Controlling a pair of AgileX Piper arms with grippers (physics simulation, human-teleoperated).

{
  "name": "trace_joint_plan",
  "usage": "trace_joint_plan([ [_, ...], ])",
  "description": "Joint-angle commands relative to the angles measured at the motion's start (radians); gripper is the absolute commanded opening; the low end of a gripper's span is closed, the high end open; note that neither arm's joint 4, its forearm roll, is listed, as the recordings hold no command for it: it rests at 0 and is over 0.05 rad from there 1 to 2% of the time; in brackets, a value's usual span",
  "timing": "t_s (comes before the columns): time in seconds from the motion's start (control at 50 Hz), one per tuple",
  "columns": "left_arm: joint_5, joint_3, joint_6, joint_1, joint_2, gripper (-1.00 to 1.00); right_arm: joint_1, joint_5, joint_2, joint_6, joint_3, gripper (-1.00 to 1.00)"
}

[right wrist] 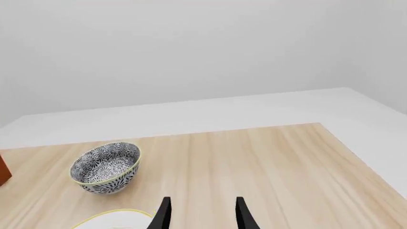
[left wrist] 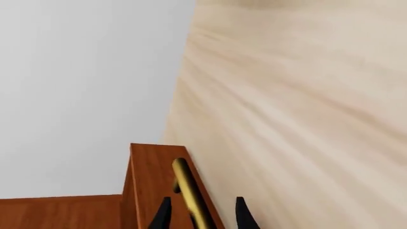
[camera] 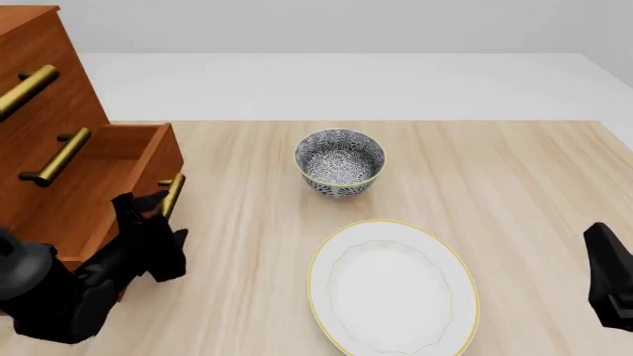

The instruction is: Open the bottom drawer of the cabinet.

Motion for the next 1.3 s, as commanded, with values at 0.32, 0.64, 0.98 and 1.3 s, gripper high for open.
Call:
trace_joint_plan([
  [0.32, -0.001, -0.017, 0.006, -0.021, -0.004, 1.00, -0.004, -0.003, 0.000, 0.002, 0.002, 1.00],
  [0.64, -0.001, -0.002, 0.001, -0.076, -0.038, 1.00, -0.008, -0.004, 0.000, 0.004, 0.001, 1.00],
  [0.98, -0.001, 0.058, -0.027, -0.166, -0.146, 1.00, -0.008, -0.007, 0.000, 0.005, 0.000, 1.00],
  [1.3, 0.076, 0.117, -0.147, -0.273, -0.350, 1.00, -0.007, -0.007, 0.000, 0.005, 0.000, 1.00],
])
